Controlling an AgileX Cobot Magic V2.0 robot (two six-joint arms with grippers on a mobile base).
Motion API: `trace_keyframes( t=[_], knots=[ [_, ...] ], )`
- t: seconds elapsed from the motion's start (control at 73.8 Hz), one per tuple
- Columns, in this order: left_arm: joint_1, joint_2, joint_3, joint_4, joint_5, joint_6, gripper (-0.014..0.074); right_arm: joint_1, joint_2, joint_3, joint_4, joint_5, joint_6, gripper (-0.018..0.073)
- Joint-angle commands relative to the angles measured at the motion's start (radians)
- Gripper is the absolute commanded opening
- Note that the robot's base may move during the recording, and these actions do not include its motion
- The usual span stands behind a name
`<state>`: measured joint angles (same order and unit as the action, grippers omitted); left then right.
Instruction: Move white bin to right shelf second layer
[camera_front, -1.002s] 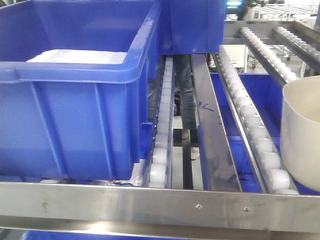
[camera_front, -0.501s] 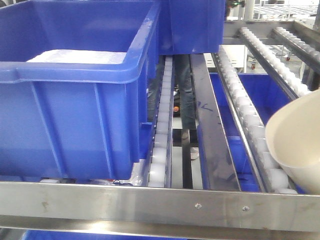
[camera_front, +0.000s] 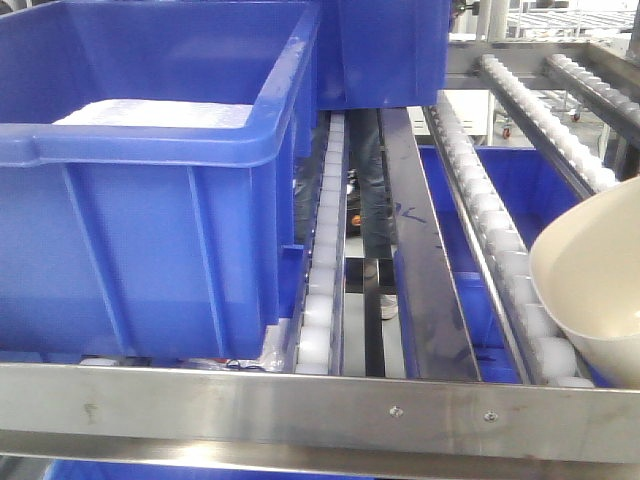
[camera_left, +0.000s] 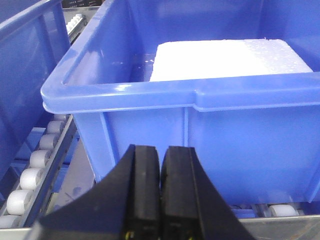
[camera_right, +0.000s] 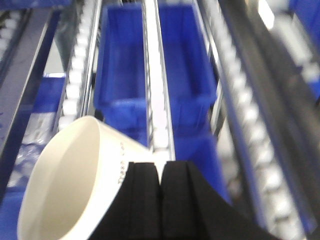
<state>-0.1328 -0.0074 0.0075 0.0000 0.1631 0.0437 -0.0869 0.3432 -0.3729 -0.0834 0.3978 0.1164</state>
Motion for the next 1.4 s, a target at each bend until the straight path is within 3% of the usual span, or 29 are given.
trace_keyframes(
  t=[0.0,0.596,0.731,0.772,0.84,0.935,1.178,1.273,1.381],
  knots=[
    [-0.003,-0.014,0.037,0.000,-0.086,-0.005,0.0085,-0.004,-0.052,-0.026,-0.003,-0.085,-0.066,0.0023],
    [-0.003,-0.014,0.037,0.000,-0.086,-0.005,0.0085,-0.003,-0.123,-0.026,0.032,-0.082,-0.072,0.0023],
    [-0.003,-0.014,0.037,0.000,-0.086,-0.005,0.0085,-0.002,-0.125,0.012,0.202,-0.095,-0.096,0.0023],
    [-0.003,-0.014,0.037,0.000,-0.086,-0.005,0.0085,-0.002,-0.128,0.032,0.279,-0.095,-0.148,0.0023],
    [-0.003,-0.014,0.037,0.000,-0.086,-0.005,0.0085,-0.002,-0.137,0.066,0.330,-0.099,-0.251,0.0023],
    [-0.003,-0.014,0.037,0.000,-0.086,-0.005,0.0085,-0.002,-0.180,0.108,0.325,-0.107,-0.367,0.0023],
    [-0.003,-0.014,0.037,0.000,-0.086,-0.005,0.0085,-0.002,-0.356,0.254,0.249,-0.268,-0.368,0.0023],
    [-0.003,-0.014,0.037,0.000,-0.086,-0.005,0.0085,0.000,-0.374,0.300,0.249,-0.318,-0.332,0.0023],
    [-0.003,-0.014,0.037,0.000,-0.086,-0.005,0.0085,0.016,-0.374,0.354,0.229,-0.364,-0.220,0.0023]
  ],
)
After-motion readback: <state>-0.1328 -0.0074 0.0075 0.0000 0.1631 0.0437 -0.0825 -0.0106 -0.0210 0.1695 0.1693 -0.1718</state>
